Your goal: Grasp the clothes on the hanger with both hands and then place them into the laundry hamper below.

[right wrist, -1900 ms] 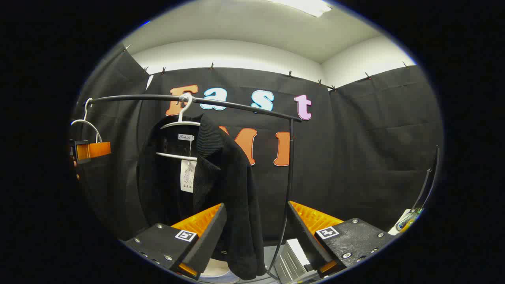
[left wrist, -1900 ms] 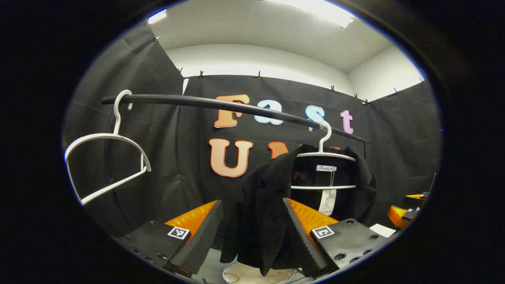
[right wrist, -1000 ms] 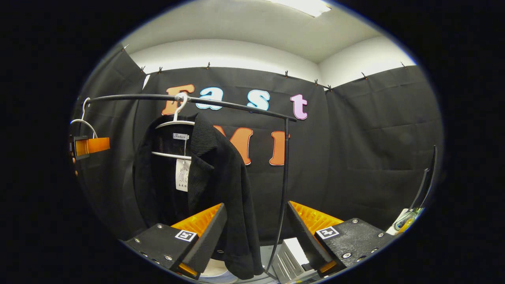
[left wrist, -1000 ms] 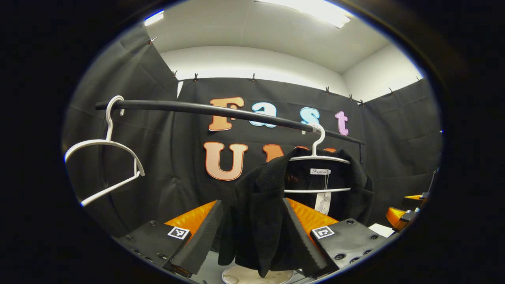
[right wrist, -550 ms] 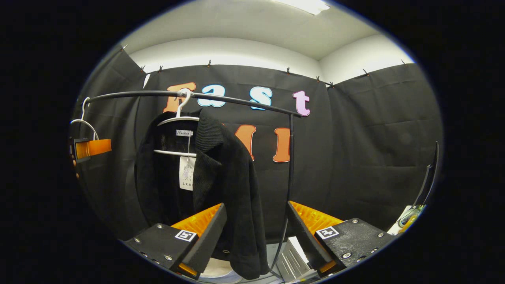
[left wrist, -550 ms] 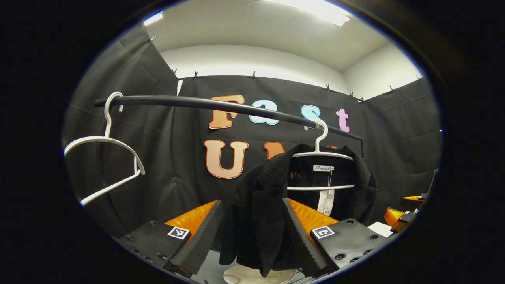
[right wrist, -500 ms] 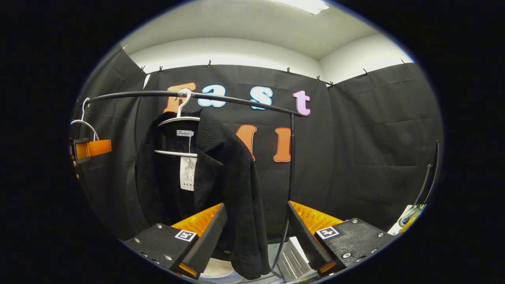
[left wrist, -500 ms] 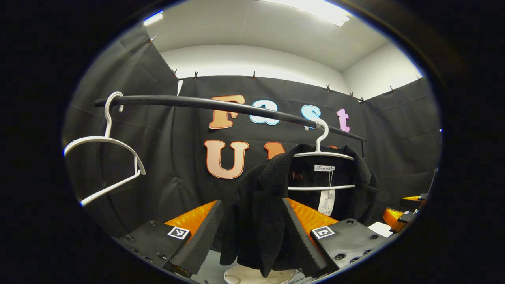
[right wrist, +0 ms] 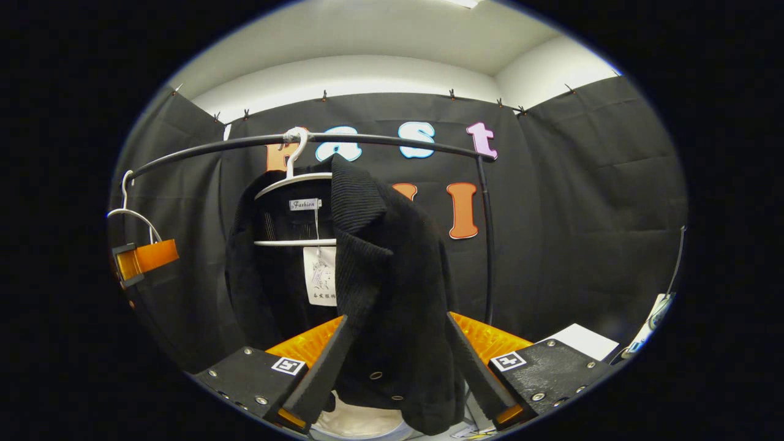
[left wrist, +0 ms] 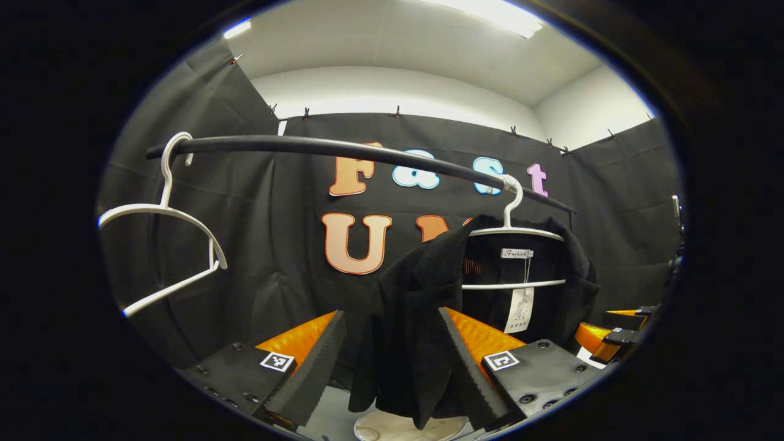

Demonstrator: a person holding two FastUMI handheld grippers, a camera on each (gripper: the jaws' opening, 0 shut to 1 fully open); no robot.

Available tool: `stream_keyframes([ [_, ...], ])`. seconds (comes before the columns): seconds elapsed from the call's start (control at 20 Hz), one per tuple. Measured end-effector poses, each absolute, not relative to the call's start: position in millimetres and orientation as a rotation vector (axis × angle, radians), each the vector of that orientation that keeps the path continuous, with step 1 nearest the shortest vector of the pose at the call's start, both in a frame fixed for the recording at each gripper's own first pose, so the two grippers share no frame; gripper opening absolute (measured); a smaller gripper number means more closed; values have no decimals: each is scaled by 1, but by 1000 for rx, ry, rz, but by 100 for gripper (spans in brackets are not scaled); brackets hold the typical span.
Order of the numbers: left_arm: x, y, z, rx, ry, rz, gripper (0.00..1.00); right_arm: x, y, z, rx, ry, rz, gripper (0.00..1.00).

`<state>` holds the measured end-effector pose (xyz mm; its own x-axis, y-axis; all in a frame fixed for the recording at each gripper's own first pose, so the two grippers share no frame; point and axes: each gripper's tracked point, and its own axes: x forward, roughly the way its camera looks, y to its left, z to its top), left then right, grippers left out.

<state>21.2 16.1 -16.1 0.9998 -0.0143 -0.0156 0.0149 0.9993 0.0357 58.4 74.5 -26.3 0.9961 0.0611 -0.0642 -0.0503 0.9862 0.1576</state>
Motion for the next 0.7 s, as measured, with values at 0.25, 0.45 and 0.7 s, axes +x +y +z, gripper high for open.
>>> stream_keyframes([
  [0.25, 25, 20, -25, 35, 32, -11, 97, 83, 93, -31, 197, 83, 53, 94],
  [0.45, 24, 20, -35, 30, 53, -11, 94, 99, 91, -41, 152, 93, 27, 94],
  [0.7, 19, 15, -50, 22, 79, -25, 93, 115, 91, -48, 134, 98, 15, 94],
])
